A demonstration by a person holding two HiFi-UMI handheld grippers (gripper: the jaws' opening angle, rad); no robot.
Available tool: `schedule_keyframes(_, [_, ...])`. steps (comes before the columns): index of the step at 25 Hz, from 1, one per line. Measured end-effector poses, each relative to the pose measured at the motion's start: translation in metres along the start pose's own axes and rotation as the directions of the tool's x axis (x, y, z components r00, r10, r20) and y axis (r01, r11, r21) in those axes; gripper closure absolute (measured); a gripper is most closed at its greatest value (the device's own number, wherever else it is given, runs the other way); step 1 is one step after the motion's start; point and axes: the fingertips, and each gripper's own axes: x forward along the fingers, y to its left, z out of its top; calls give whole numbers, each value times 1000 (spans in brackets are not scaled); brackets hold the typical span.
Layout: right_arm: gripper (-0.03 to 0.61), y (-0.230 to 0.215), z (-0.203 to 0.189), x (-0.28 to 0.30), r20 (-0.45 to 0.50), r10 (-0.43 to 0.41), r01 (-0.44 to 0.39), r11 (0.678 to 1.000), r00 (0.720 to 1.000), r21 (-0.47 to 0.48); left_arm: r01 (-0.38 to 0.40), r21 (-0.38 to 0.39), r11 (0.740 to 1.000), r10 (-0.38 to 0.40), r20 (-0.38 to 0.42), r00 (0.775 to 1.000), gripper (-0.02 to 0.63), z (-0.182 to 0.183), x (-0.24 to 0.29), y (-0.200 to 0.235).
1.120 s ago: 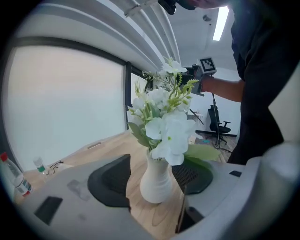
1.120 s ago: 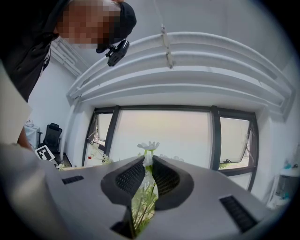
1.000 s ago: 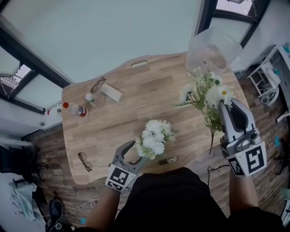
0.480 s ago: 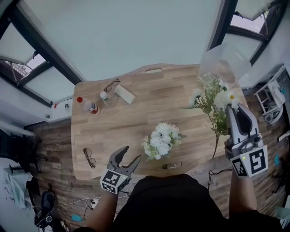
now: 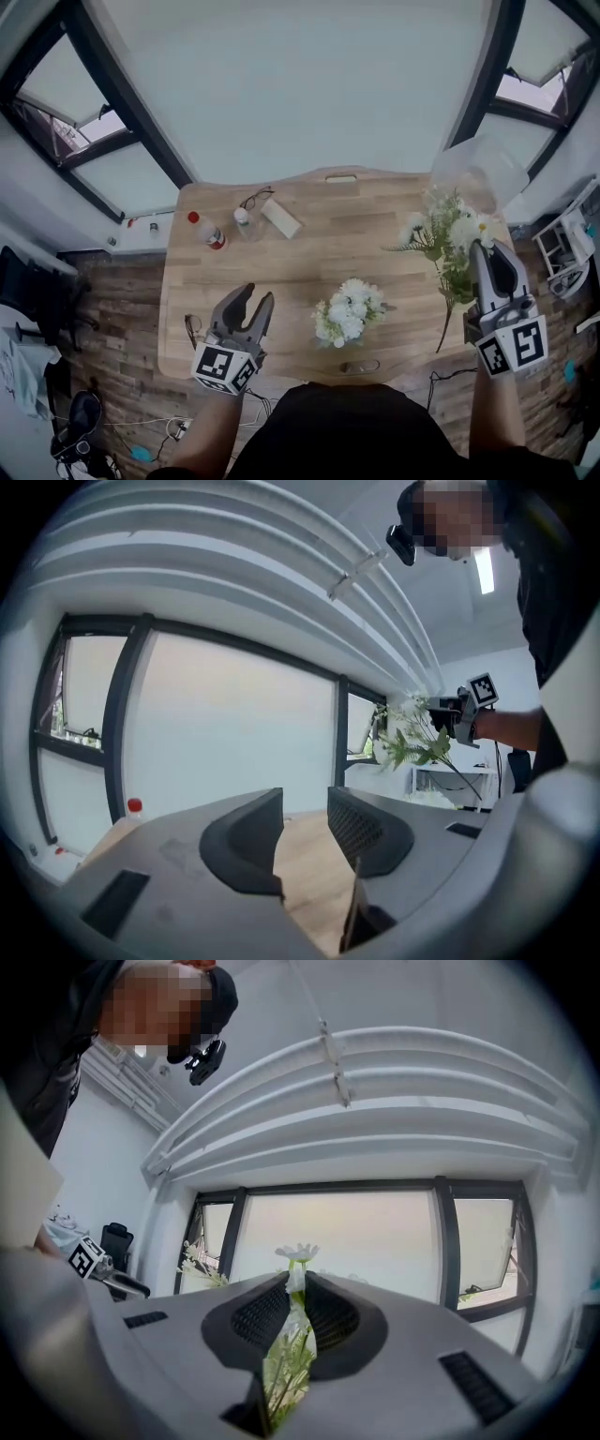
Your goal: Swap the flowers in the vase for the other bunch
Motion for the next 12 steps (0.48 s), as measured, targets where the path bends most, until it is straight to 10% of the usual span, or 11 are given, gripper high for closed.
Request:
schedule_keyframes(3, [512,0,0,1,-4,7,-7,1000,1000,2,-46,38,998,43,73,996,589,34,3,9])
schedule_keyframes(12, [517,4,-6,-1,-30,13,-13,1000,999,-9,-94,41,995,86,166,982,607,98,10,24])
